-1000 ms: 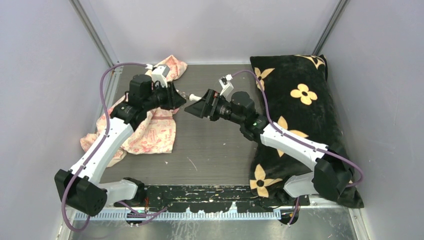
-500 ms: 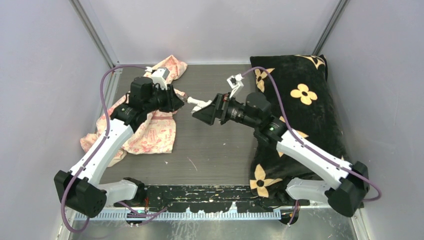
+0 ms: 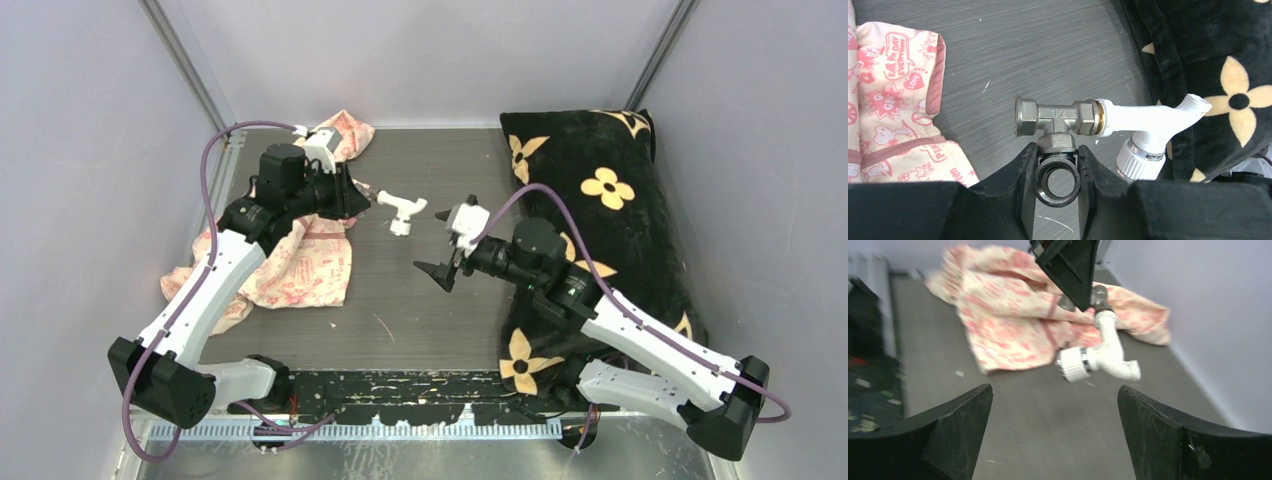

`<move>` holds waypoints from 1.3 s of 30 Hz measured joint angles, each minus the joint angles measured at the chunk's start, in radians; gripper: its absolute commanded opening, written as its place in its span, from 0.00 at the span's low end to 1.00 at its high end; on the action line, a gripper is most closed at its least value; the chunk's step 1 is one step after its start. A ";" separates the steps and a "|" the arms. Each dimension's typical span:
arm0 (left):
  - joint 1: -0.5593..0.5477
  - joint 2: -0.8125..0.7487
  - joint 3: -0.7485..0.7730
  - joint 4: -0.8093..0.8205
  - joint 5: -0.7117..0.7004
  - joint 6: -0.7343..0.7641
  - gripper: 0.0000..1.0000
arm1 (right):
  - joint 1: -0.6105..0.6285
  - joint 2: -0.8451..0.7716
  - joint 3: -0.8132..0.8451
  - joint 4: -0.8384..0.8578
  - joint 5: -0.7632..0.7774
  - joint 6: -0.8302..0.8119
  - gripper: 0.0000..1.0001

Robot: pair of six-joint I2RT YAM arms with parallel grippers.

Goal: Install the water faucets

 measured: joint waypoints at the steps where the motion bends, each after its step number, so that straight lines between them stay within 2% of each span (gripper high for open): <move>1: 0.000 0.000 0.002 -0.005 0.002 0.000 0.00 | 0.012 0.002 -0.009 -0.003 0.020 -0.062 1.00; 6: 0.000 0.012 0.017 -0.029 0.022 0.003 0.00 | 0.121 0.039 -0.093 0.079 0.203 -0.430 1.00; 11: 0.000 0.026 0.021 -0.043 0.037 0.003 0.00 | 0.202 0.177 -0.124 0.252 0.377 -0.754 1.00; 19: 0.000 0.027 0.025 -0.048 0.054 0.008 0.00 | 0.222 0.361 -0.119 0.416 0.485 -1.109 0.99; 21: 0.000 0.029 0.026 -0.051 0.059 0.011 0.00 | 0.222 0.395 -0.114 0.428 0.496 -1.154 0.90; 22: 0.000 0.031 0.026 -0.051 0.062 0.011 0.00 | 0.222 0.407 -0.110 0.433 0.500 -1.171 0.82; 25: 0.000 0.040 0.027 -0.051 0.072 0.016 0.00 | 0.222 0.424 -0.092 0.440 0.508 -1.186 0.67; 31: 0.002 0.049 0.035 -0.037 0.070 0.024 0.00 | 0.230 0.424 -0.040 0.412 0.515 -1.096 0.54; 34: 0.002 0.049 0.036 -0.026 0.071 0.025 0.00 | 0.232 0.423 0.036 0.311 0.524 -0.974 0.50; 39: 0.001 0.046 0.036 -0.009 0.089 0.023 0.00 | 0.208 0.423 0.222 0.043 0.505 -0.664 0.38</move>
